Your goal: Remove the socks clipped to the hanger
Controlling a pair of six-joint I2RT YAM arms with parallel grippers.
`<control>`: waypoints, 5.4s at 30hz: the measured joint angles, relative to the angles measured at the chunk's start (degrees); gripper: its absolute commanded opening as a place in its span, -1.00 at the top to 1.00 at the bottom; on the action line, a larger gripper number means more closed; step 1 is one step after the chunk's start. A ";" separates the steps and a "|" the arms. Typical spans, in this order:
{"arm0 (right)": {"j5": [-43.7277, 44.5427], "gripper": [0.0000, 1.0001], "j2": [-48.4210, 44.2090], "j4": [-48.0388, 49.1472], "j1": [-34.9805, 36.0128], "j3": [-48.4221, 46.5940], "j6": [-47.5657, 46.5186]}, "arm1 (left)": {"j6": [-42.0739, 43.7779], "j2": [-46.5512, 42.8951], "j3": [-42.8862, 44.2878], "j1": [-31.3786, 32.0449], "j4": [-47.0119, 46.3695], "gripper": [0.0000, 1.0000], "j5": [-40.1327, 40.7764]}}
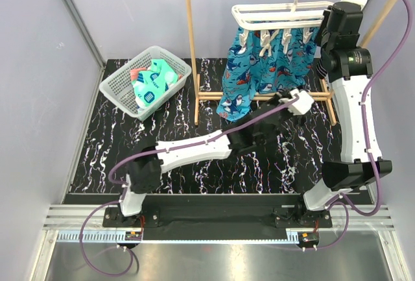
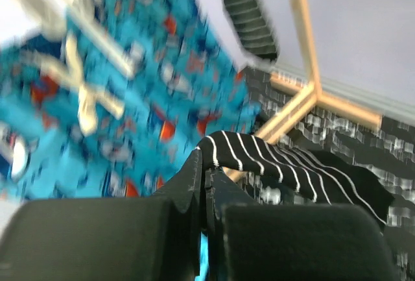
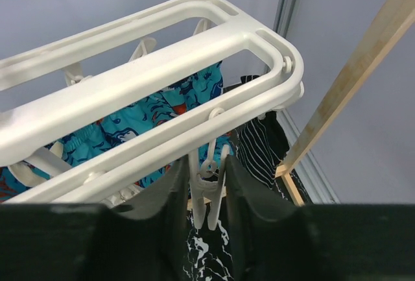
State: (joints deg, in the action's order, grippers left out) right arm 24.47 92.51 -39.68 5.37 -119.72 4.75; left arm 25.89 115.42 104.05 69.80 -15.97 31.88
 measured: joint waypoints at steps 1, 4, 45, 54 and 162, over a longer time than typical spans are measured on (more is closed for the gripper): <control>-0.02 0.16 -0.22 -0.02 0.00 0.13 0.13 | -0.74 -1.40 -2.29 -0.04 0.07 1.00 0.46; -0.61 -0.03 -0.92 -0.22 0.00 0.46 0.63 | -4.07 -7.32 -9.22 -0.52 3.08 1.00 2.27; -15.28 -0.99 -31.80 -4.20 -0.28 33.18 13.03 | -46.66 -29.73 -16.76 -60.74 50.86 -0.73 -32.52; -18.47 -0.99 -21.86 -1.95 -16.57 29.07 10.95 | -47.80 -43.80 -29.77 -51.10 41.68 -0.74 -45.00; -67.19 1.00 -22.95 19.06 -22.03 38.34 38.58 | -37.68 6.84 14.82 -12.70 7.52 1.00 -34.73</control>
State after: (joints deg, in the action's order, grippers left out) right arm -42.72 69.56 -20.62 -16.67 -81.38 43.33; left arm -11.79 122.26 118.87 57.10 -8.45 -2.85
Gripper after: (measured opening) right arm 0.017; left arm 0.017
